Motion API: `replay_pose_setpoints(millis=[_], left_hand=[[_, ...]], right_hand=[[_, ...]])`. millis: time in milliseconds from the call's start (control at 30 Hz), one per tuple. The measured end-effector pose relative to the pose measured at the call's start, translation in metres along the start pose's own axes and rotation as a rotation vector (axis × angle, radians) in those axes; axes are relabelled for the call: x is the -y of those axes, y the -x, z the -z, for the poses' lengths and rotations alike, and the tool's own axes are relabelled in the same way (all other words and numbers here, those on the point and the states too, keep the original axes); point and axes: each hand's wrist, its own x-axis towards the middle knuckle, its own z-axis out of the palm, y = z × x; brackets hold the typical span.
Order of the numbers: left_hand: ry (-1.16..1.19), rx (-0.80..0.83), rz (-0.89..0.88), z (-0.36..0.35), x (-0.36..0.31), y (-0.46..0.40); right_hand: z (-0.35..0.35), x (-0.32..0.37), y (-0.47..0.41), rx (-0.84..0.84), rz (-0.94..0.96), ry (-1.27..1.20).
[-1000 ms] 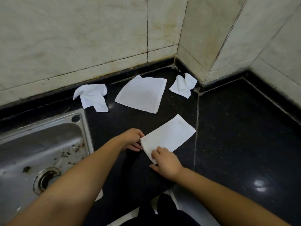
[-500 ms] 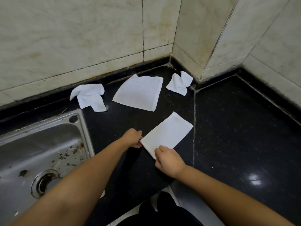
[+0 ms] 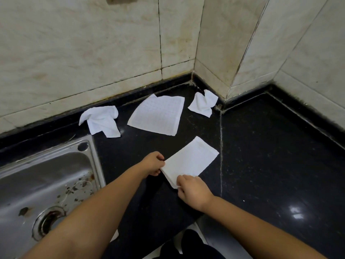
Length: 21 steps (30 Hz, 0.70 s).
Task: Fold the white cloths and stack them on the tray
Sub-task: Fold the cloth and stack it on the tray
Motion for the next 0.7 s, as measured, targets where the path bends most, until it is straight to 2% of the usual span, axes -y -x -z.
replay_pose_setpoints(millis=[267,500,600,700], left_hand=[[0.33,0.137,0.017,0.005,-0.051,-0.008],[0.51,0.255,0.084,-0.013,-0.093,-0.026],[0.359,0.198,0.029,-0.026,-0.108,-0.039],[-0.106,0.052,-0.099,-0.043,-0.121,-0.052]], right_hand=[[0.031,-0.023,-0.006,-0.045,-0.239,-0.655],[0.046,-0.064,-0.01,-0.156,-0.466,-0.922],[0.052,-0.085,-0.013,-0.233,-0.566,-0.852],[0.056,-0.105,-0.019,-0.245,-0.643,-0.747]])
